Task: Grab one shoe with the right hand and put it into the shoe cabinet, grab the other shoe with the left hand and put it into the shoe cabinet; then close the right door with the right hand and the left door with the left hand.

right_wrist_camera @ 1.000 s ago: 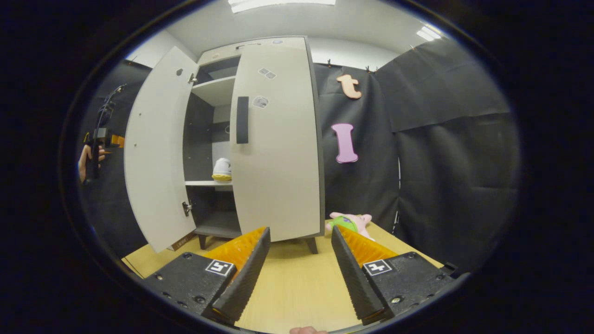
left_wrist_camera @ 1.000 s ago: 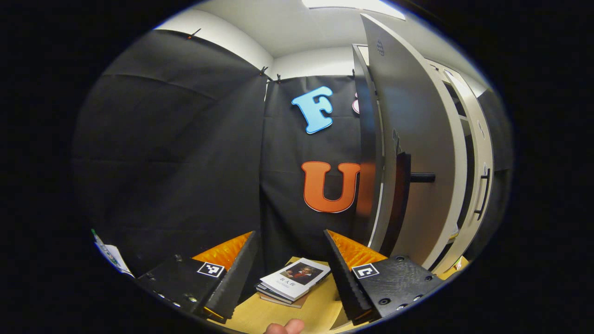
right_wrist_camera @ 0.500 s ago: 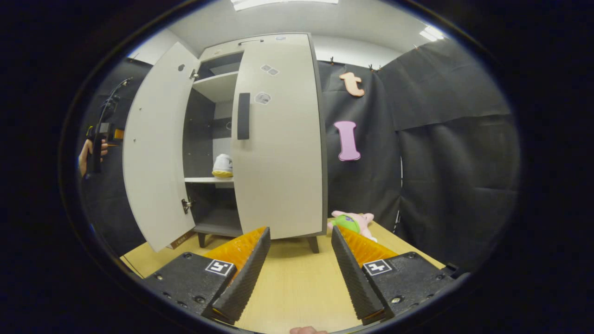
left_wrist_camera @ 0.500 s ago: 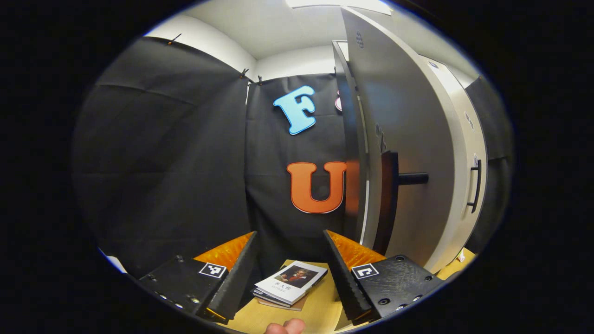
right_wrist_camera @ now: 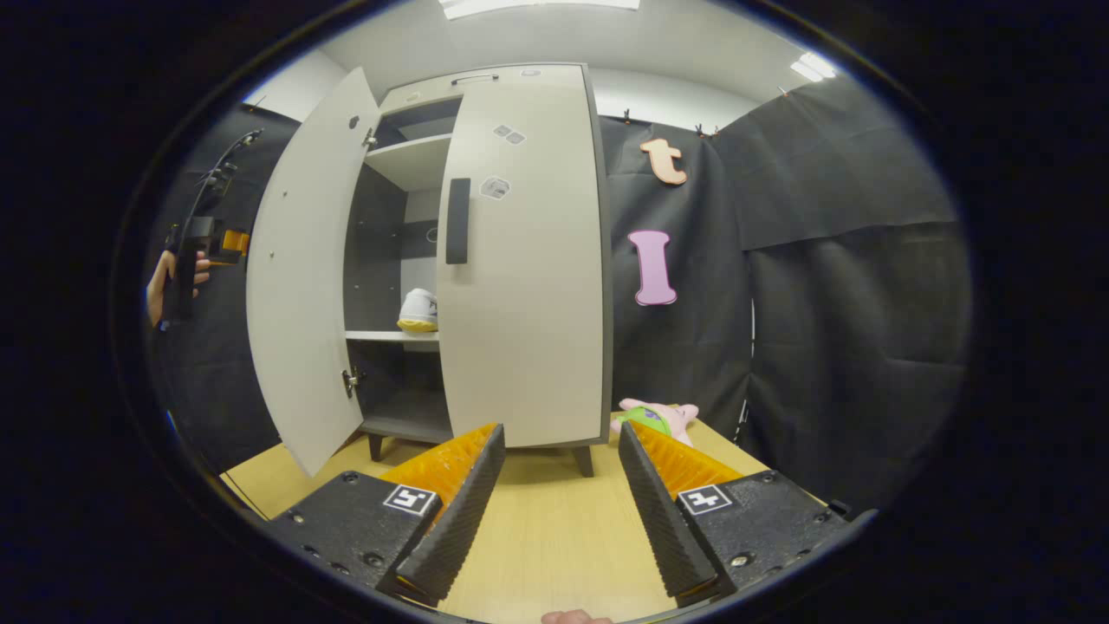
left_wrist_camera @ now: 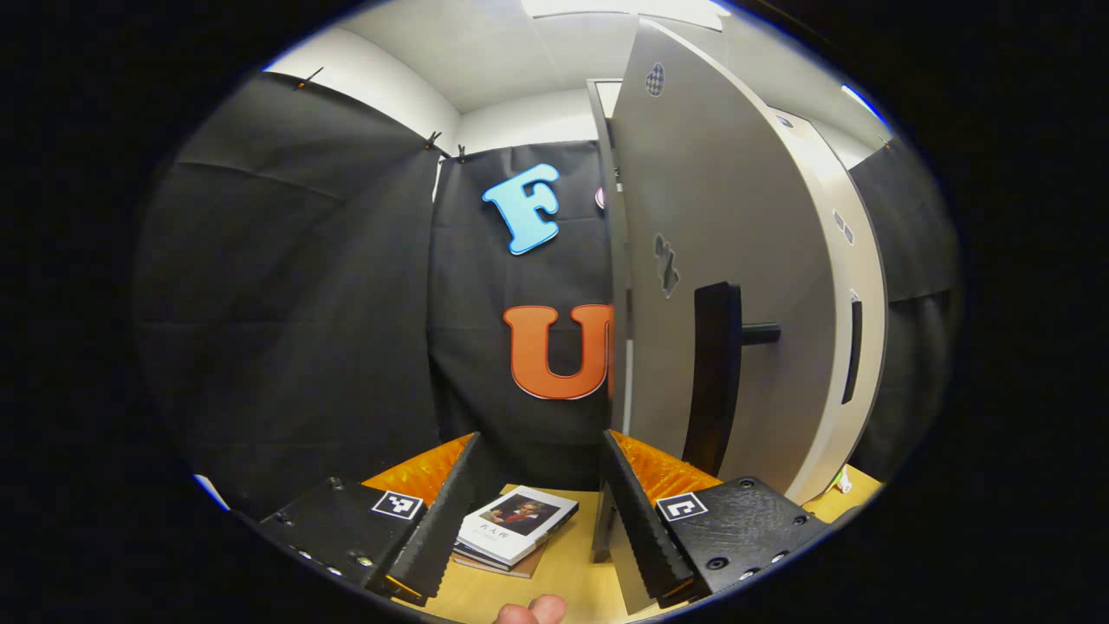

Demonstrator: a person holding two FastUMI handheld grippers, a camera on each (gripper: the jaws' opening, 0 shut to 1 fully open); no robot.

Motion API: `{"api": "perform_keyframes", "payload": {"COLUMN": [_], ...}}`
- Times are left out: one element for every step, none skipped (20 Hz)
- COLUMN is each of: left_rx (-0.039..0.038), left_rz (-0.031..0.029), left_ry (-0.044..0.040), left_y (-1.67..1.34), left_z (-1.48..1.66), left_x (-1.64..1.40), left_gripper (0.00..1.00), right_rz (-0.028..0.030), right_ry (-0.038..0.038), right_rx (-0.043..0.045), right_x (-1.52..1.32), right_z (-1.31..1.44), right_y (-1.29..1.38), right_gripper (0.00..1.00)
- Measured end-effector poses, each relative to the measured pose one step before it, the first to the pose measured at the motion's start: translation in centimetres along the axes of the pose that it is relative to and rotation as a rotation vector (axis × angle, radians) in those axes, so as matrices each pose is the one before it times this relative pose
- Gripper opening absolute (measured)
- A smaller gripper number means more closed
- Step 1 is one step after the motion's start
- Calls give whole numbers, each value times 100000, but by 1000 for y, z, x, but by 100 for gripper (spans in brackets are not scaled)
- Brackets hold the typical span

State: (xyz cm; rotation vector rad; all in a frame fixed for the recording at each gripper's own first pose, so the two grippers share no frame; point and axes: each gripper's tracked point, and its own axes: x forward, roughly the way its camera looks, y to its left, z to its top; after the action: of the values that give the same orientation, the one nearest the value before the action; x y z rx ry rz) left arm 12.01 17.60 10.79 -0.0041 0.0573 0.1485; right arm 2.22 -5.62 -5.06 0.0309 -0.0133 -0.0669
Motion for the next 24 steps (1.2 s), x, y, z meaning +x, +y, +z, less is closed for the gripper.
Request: {"api": "perform_keyframes", "payload": {"left_rx": [-239, -85, -5, 313, 679, 355, 246, 413, 290, 433, 261, 166, -158, -713, -1118, -1051, -756, -374, -151, -8, 164, 230, 303, 228], "left_rz": [-1322, -1556, -1971, -2095, -2271, -1935, -1714, -1676, -390, 696, 553, 689, 967, 340, -640, -1038, -740, -1282, -1105, -1427, -1181, -1440, -1541, -1606], "left_ry": [-177, -407, -227, -407, -386, -120, 283, 233, 254, -26, -67, -8, -216, -97, 549, 347, 115, 112, 107, -215, -506, -381, -169, 20], "left_y": [-887, -998, -1126, -1179, -1222, -1070, -1011, -922, -581, -167, -170, -97, 11, -86, -400, -525, -694, -679, -742, -951, -916, -996, -1046, -1072], "left_z": [-148, 72, 77, 47, 75, -31, 31, -157, -319, -208, -308, -332, -296, -290, -486, -480, -430, -491, -520, -578, -335, -423, -329, -430], "left_x": [7, 77, 71, 185, 458, 611, 423, 305, 233, -12, -199, -309, -563, -612, -768, -647, -751, -720, -768, -847, -581, -685, -759, -647], "left_gripper": [83, 83, 83, 83, 83, 83, 83, 83, 83, 83, 84, 86, 86, 86, 86, 86, 86, 87, 87, 87, 87, 87, 87, 87], "right_rz": [-682, -732, -658, -683, -744, -824, -724, -732, -575, -625, -518, -394, -466, -291, -219, -71, 70, 131, 211, 99, 117, 305, 351, 329], "right_ry": [85, -12, 127, 42, 40, -23, 304, 409, 157, 176, 116, -48, -69, -72, -5, 48, 10, 145, 109, -9, 91, 296, 241, 16], "right_rx": [86, 304, 371, 401, 187, 122, 27, 46, 199, 229, 334, 503, 447, 382, 305, 148, 85, -126, -174, -192, -224, -278, -254, -113], "right_x": [-42, -66, -38, -3, -8, 185, 19, 0, -40, -41, -211, -15, 28, 94, 21, 31, -3, 12, -122, -95, -125, -1, -99, -164], "right_z": [4, -24, -33, -44, -25, -53, -82, -164, -86, -65, -144, -86, 18, 32, -10, -59, -20, -72, 20, -57, 18, -124, -69, 27], "right_y": [-373, -390, -322, -333, -410, -303, -379, -266, -317, -246, -233, -257, -224, -137, -42, -132, -9, 30, 53, 65, 28, 132, 123, 172], "right_gripper": [87, 87, 87, 87, 87, 87, 87, 87, 87, 87, 87, 87, 87, 87, 87, 87, 87, 87, 87, 87, 87, 87, 87, 87]}}
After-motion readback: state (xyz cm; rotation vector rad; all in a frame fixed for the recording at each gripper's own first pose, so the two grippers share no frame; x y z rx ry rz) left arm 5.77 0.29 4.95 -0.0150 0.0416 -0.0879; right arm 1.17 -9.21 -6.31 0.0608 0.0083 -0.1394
